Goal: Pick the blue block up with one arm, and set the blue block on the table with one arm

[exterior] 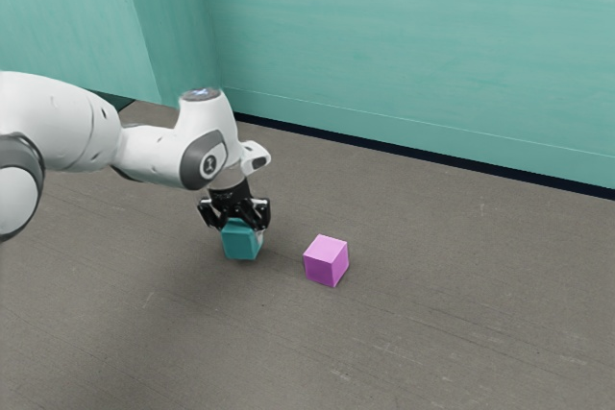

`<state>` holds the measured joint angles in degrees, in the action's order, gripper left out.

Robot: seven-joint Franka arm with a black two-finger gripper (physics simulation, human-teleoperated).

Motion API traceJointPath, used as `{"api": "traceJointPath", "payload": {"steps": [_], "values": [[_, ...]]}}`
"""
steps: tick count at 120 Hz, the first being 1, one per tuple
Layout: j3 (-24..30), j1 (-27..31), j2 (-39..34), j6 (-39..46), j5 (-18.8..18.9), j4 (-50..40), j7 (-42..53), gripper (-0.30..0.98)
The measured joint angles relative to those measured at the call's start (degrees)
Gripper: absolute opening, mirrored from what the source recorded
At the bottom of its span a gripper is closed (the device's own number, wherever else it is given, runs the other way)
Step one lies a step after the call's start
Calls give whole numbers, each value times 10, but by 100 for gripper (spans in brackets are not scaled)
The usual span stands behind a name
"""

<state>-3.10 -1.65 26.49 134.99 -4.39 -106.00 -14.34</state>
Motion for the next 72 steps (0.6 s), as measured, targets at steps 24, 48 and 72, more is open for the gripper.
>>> {"api": "traceJointPath", "payload": {"steps": [24, 48, 72], "values": [[-1, -6, -89, -10, -3, -5, 2, 60], [-9, -47, -286, -200, 16, 114, 3, 65], [-9, -114, -330, -321, 40, 72, 3, 67]]}}
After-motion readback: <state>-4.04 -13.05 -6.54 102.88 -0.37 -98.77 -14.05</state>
